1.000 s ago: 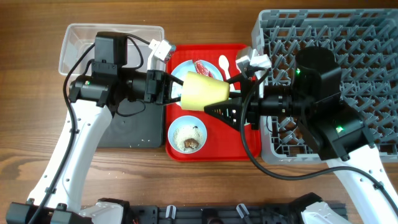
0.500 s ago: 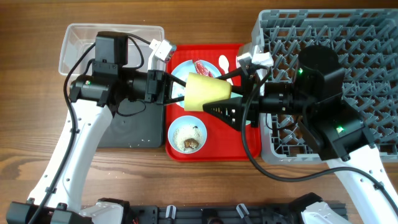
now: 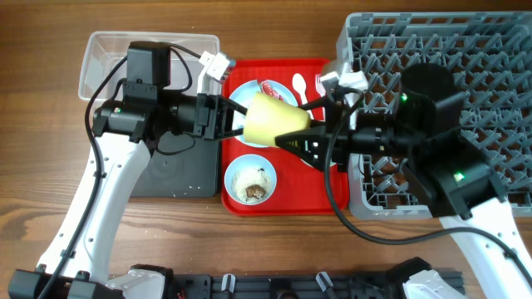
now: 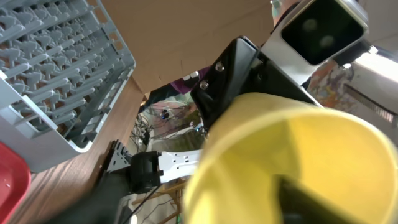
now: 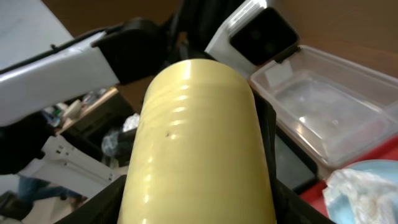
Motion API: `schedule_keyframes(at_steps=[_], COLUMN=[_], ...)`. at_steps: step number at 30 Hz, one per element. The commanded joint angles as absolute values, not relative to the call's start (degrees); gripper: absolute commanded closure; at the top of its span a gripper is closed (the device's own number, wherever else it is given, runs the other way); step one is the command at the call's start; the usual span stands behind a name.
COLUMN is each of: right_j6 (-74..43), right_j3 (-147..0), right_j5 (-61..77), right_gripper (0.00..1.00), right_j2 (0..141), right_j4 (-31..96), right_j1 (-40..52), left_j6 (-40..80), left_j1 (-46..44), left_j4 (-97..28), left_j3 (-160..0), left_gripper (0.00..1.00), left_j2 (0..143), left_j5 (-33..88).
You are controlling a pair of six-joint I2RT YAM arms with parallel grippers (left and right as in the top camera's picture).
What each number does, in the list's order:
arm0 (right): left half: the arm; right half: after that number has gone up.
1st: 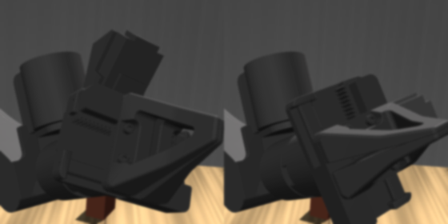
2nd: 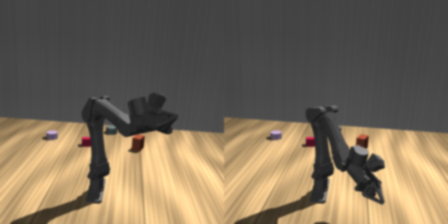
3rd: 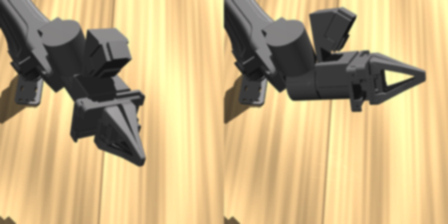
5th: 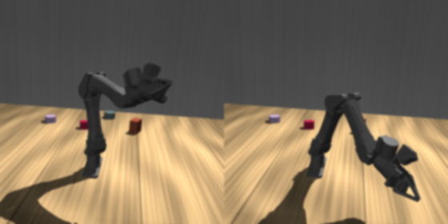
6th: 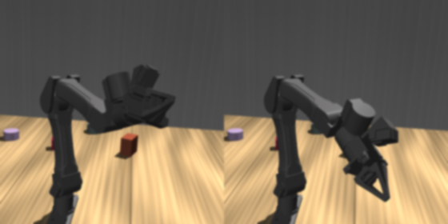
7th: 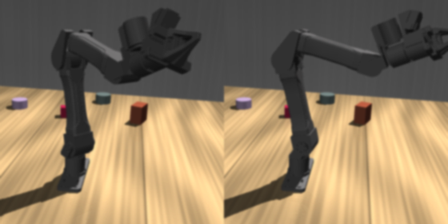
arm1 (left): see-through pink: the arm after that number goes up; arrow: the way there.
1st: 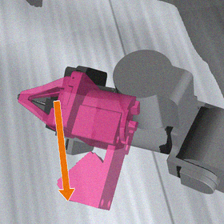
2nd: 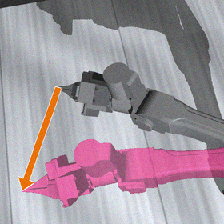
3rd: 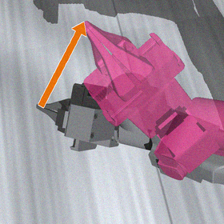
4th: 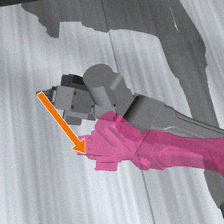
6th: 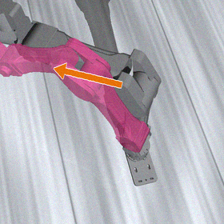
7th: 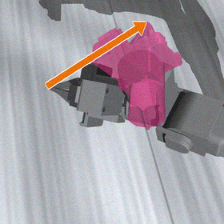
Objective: Sort waste into correct bins and load items into the dishwasher rack
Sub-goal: 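Place the yellow cup into the dish rack with the right gripper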
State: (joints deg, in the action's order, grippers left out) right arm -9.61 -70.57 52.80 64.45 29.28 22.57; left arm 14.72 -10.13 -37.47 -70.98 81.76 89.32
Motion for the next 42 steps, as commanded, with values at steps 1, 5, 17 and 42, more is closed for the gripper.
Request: schedule_keyframes(at_steps=[1, 5, 17, 42], right_j6=[-9.21, -11.33, -32.01, -25.39], right_j3=[-71.68, -71.68, -71.50, -73.58], right_j5=[46.06, 36.49, -8.14, 1.61], right_gripper=[0.53, 0.53, 0.52, 0.00], right_j2=[59.42, 53.21, 56.31, 80.58], right_j4=[33.93, 44.07, 80.14, 75.11], right_j1=[19.05, 12.86, 6.83, 4.05], left_j6=[14.11, 14.11, 14.11, 14.11], left_j1=[-10.00, -9.78, -9.80, -9.87], left_j4=[-37.17, -36.18, -35.94, -37.50], left_j3=[-71.33, -71.33, -71.33, -71.33], left_gripper=[0.00, 0.00, 0.00, 0.00], left_j2=[81.76, 81.76, 81.76, 81.76], left_j5=[90.19, 89.95, 87.09, 86.91])
